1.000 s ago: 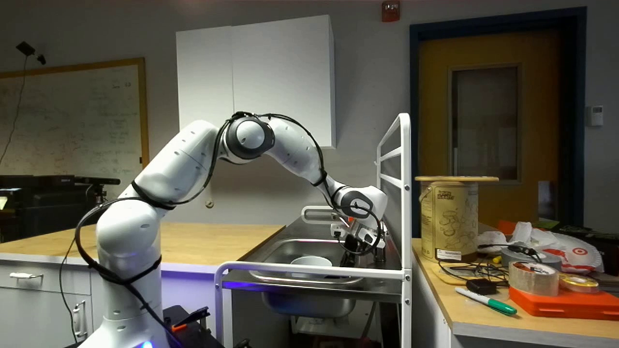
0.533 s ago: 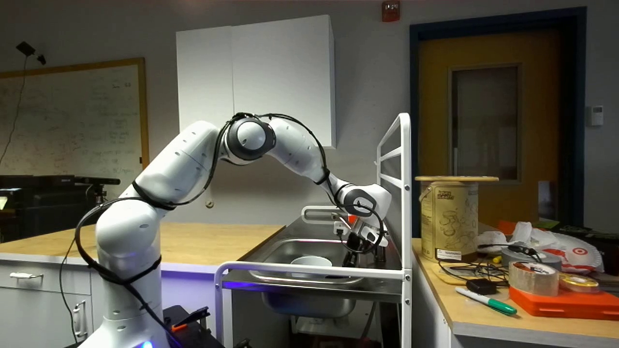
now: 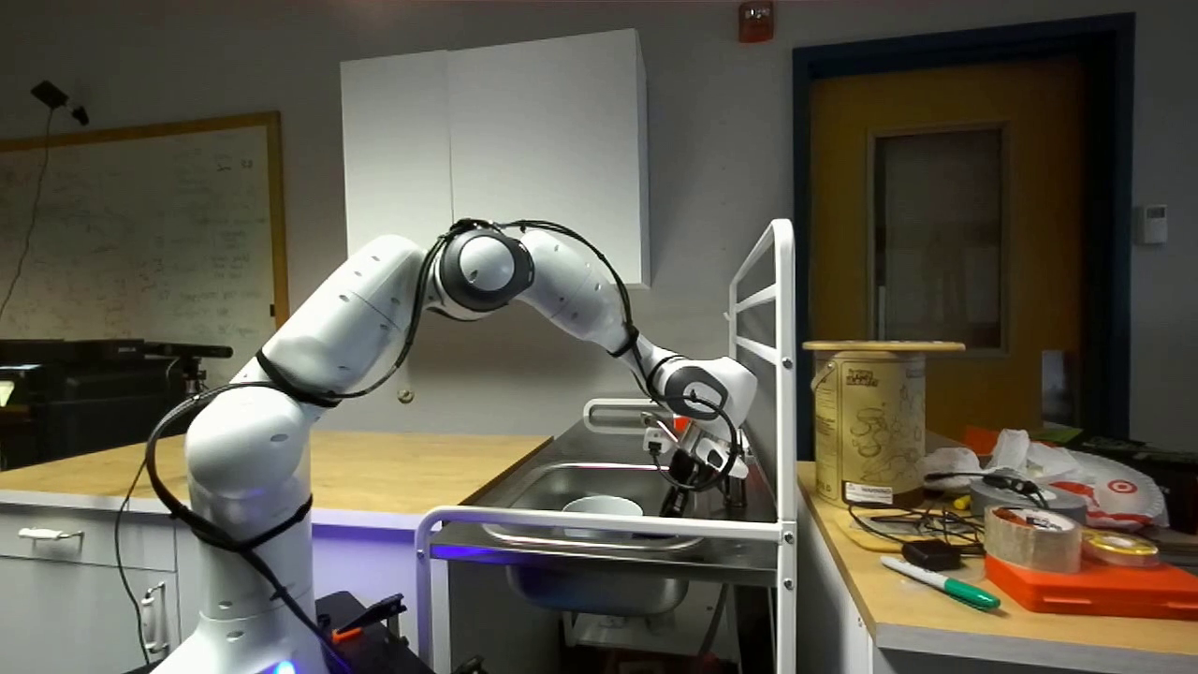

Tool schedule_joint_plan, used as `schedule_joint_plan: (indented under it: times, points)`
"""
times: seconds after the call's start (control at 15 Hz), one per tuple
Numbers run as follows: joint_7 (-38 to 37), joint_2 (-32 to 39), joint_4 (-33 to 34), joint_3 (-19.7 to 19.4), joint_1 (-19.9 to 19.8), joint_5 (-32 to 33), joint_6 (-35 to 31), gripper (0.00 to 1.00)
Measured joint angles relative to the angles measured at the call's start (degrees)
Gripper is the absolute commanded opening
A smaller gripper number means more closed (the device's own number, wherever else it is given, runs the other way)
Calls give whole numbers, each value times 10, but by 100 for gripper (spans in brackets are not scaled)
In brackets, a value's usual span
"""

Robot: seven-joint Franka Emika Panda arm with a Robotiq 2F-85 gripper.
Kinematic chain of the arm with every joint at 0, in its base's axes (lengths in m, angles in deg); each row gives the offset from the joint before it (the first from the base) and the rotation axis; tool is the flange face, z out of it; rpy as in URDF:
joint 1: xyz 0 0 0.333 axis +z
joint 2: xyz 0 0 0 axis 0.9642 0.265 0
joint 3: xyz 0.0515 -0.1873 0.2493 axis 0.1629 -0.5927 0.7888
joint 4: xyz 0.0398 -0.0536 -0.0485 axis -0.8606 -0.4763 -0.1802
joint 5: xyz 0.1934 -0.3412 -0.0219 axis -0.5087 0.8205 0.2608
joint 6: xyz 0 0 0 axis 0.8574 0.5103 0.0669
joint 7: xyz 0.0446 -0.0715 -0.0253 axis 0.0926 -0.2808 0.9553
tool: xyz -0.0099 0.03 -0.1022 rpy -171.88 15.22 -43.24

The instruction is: Put the mug near the tap on top of the sink

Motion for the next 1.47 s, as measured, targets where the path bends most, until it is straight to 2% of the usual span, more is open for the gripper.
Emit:
schedule_joint_plan:
  times: [0.33, 0.6, 1.07, 1.47]
  points:
    - [0, -4, 0, 1, 13, 0, -10, 5]
    - [-12, -27, -5, 0, 38, 6, -30, 5]
    - [-90, -121, -52, -14, 91, 93, -51, 5]
    - [-90, -190, -77, -17, 74, 110, -33, 5]
